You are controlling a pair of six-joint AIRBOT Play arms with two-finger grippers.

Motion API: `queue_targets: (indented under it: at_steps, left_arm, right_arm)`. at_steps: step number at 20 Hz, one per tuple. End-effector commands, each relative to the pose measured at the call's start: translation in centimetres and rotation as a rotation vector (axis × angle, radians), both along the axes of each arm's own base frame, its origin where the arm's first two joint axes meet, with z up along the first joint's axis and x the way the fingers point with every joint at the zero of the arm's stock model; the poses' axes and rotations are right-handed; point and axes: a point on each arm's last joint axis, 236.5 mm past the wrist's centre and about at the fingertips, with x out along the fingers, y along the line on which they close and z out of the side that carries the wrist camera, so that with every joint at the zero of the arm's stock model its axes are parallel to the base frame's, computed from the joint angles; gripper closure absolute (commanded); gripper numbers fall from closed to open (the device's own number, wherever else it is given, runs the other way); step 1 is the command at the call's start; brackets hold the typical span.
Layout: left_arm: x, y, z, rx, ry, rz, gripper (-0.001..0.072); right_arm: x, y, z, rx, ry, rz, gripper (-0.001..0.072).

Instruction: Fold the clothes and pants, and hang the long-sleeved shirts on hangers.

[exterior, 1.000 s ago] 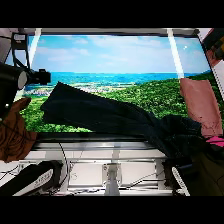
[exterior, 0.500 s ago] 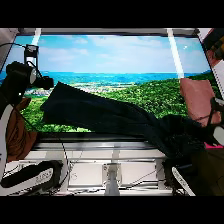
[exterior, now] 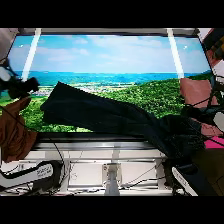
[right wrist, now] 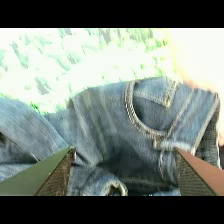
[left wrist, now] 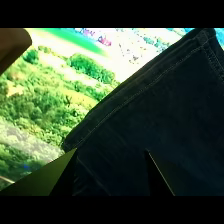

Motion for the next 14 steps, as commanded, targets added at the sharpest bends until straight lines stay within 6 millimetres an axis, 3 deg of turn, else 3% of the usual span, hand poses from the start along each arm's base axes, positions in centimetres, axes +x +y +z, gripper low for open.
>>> queue_targets:
  at_steps: [1,6,11,14]
  left_arm:
    - [-1.8,1.9,-0.9,-0.129,0.026,0.046,0.0202]
    - [-3.1,1.7,-3.6,-0.162,0.129,-0.017,0.0202]
    - [-3.5,-0.4,-7.5,-0.239,0.244,-0.046,0.0202]
    - [-3.3,-1.8,-8.6,-0.283,0.266,-0.051,0.0202]
  right_arm:
    - [1.3,0.2,0.8,-0.016,-0.048,0.045,0.0015]
    - [1.4,0.1,0.9,-0.022,-0.053,0.046,0.0015]
    - [1.6,0.1,1.0,-0.023,-0.059,0.047,0.0015]
    - [1.6,0.1,1.0,-0.022,-0.060,0.047,0.0015]
